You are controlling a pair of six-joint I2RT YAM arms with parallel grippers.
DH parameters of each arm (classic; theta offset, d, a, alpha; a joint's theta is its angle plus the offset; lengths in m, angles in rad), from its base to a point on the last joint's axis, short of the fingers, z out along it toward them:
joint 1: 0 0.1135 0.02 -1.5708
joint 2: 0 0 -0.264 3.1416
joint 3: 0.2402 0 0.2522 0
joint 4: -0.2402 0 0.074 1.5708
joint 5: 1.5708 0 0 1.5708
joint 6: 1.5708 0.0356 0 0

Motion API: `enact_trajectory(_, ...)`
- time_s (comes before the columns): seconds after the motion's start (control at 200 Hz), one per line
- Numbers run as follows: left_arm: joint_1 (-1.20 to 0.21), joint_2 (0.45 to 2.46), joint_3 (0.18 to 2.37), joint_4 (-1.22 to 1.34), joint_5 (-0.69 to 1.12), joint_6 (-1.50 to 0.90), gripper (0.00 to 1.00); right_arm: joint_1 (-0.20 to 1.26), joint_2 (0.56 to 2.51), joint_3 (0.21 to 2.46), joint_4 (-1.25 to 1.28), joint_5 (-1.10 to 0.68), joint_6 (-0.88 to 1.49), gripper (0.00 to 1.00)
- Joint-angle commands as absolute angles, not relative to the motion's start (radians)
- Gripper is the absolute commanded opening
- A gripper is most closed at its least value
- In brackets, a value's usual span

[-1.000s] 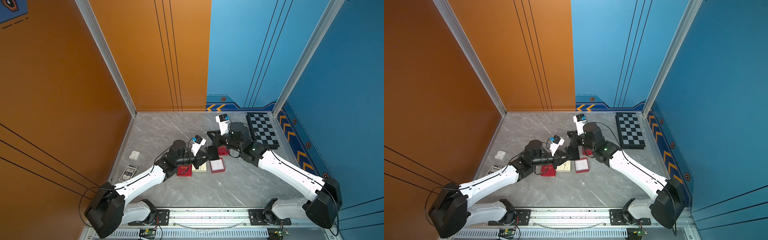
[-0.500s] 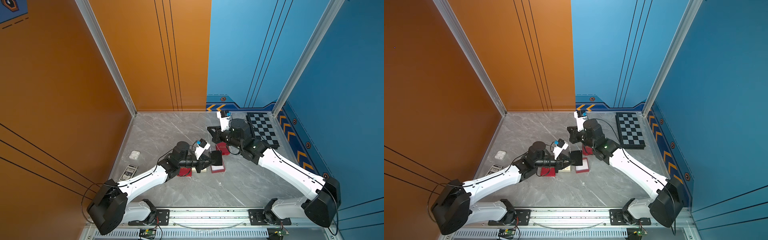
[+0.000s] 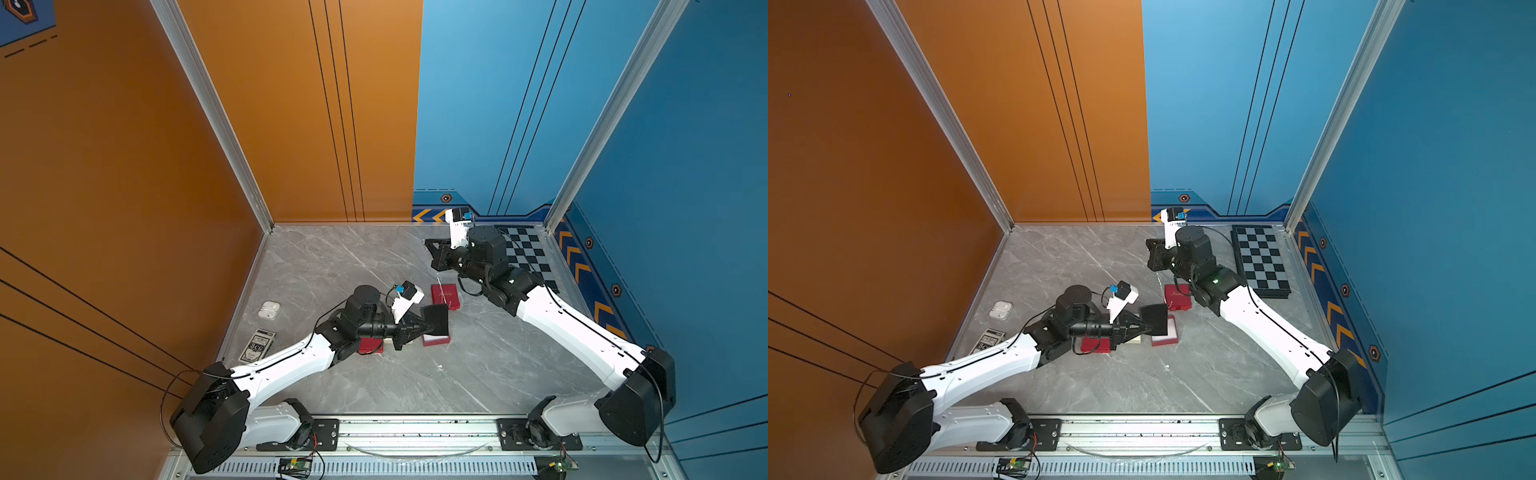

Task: Take the necklace out of the lift-off lid jewelry box
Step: Pick up the necklace from the inner lining, then place the necklace at the center of the board.

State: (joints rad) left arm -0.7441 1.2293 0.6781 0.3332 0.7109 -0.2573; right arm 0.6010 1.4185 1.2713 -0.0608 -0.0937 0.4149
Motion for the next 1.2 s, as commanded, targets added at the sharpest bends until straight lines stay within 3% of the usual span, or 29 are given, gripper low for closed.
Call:
enact_trajectory(0.0, -0.755, 1.198, 0.65, 0.333, 0.73, -0.23, 0.0, 0.586, 1.45, 1.309, -0.061, -0.079, 0.394, 0.0)
enact_trajectory(0.285, -0.754, 1.136, 0.64, 0.24, 0.587, -0.184, 0.0, 0.57, 1.516, 1.345, -0.054, -0.097, 0.402, 0.0)
enact_trajectory(0.611, -0.688, 0.961, 0.634, 0.053, 0.156, -0.2, 0.0, 0.557, 1.655, 1.371, -0.023, -0.106, 0.409, 0.0)
enact_trajectory(1.196, -0.617, 0.79, 0.553, 0.032, 0.08, -0.238, 0.0, 0.506, 1.983, 1.471, 0.049, -0.105, 0.427, 0.0)
